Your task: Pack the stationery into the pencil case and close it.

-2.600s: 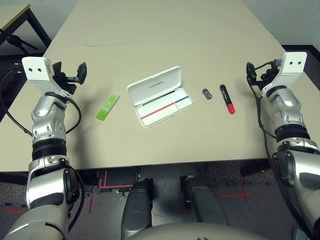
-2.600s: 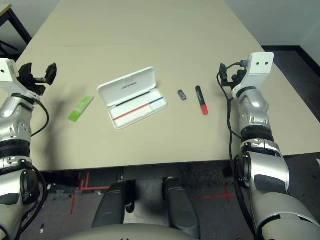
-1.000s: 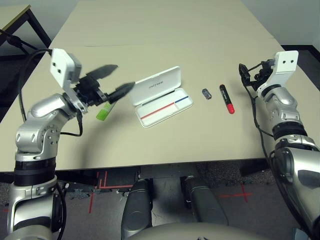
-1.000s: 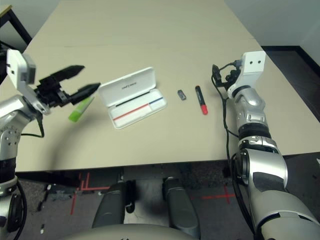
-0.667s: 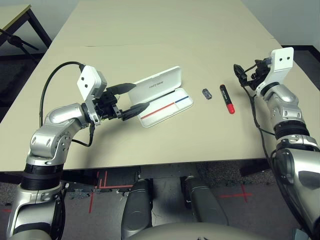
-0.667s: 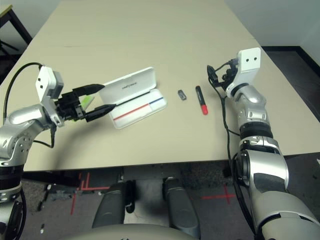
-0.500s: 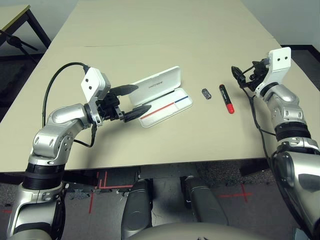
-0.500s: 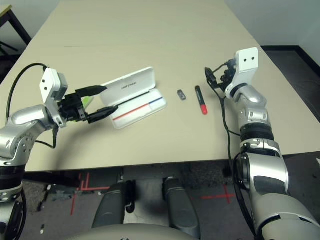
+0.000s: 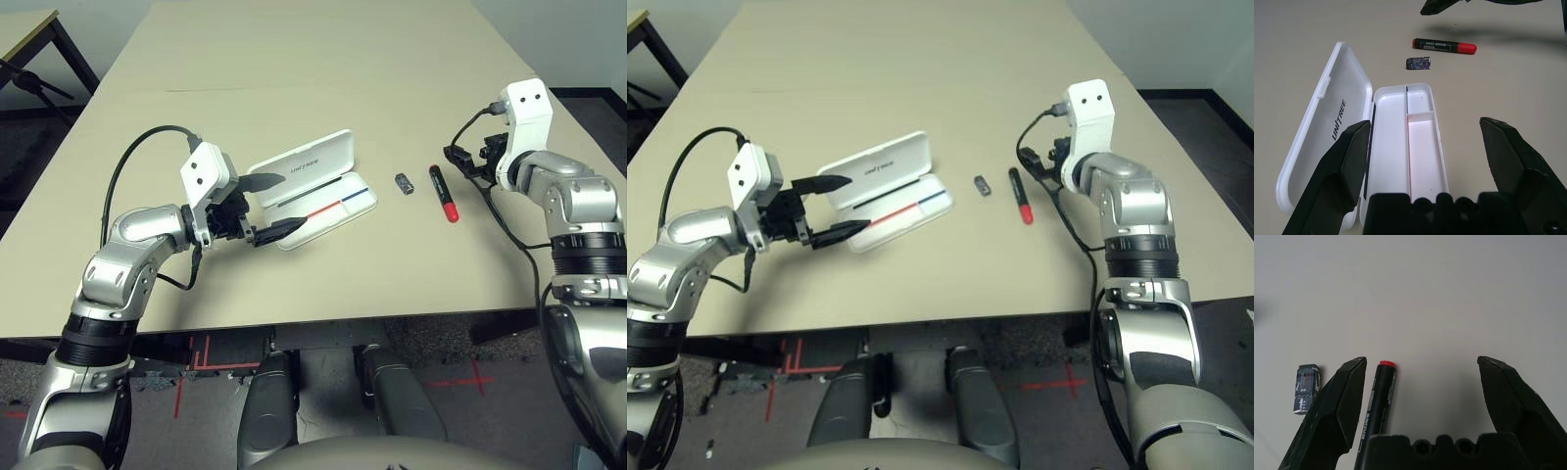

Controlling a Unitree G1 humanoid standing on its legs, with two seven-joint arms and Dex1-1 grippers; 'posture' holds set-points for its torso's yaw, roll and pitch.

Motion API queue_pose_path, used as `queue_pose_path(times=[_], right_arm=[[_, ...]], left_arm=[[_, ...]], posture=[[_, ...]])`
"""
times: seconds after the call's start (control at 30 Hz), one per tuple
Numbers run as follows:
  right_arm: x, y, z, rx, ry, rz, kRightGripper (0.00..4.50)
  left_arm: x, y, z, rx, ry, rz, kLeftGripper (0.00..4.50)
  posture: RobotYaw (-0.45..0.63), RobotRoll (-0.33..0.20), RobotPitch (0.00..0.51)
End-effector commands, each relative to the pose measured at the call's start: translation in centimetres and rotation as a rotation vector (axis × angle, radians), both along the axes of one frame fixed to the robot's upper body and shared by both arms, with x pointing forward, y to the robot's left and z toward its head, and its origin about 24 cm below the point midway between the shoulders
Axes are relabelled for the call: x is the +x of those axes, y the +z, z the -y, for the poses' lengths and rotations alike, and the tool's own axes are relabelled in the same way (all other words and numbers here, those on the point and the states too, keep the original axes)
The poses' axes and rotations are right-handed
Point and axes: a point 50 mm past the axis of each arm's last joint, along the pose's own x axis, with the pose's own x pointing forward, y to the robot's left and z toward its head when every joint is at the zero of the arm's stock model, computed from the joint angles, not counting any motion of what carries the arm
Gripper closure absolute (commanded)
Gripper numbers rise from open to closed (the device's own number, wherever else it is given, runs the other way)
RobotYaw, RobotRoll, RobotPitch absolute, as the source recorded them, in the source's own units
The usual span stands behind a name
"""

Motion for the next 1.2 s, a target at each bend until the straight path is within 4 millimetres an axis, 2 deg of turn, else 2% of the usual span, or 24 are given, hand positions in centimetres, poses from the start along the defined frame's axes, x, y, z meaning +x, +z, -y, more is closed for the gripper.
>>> queue_pose_path(times=[0.03,0.27,0.5,0.7,1.2], right_arm=[[-0.2,0.7,-1.0,-0.012,0.059,-0.001,0.00],[-0.4,0.8,-2.2,-0.014,0.168,-0.006,0.00],[-2.1,0.5,-3.7,-0.041,0.484,0.017,0.00],[-4.8,0.2,-4.0,-0.047,0.784,-0.026,0.00],[-6.6,-0.3,-4.2,-0.048,0.931,-0.139,0.00]], left_arm=[[0.1,-0.4,0.0,0.010,-0.001,-0.006,0.01],[0.0,-0.4,-0.2,0.015,0.013,-0.004,0.01],[-0.2,-0.8,-0.3,0.025,0.017,-0.014,0.01],[-0.3,-1.1,0.1,0.044,0.012,-0.031,0.01],[-1.1,-3.2,4.1,0.138,-0.072,-0.076,0.01]], posture=[[-0.10,0.000,0.149],[-0.08,0.000,0.147],[-0.08,0.000,0.147],[-0.08,0.000,0.147],[-0.08,0.000,0.151]])
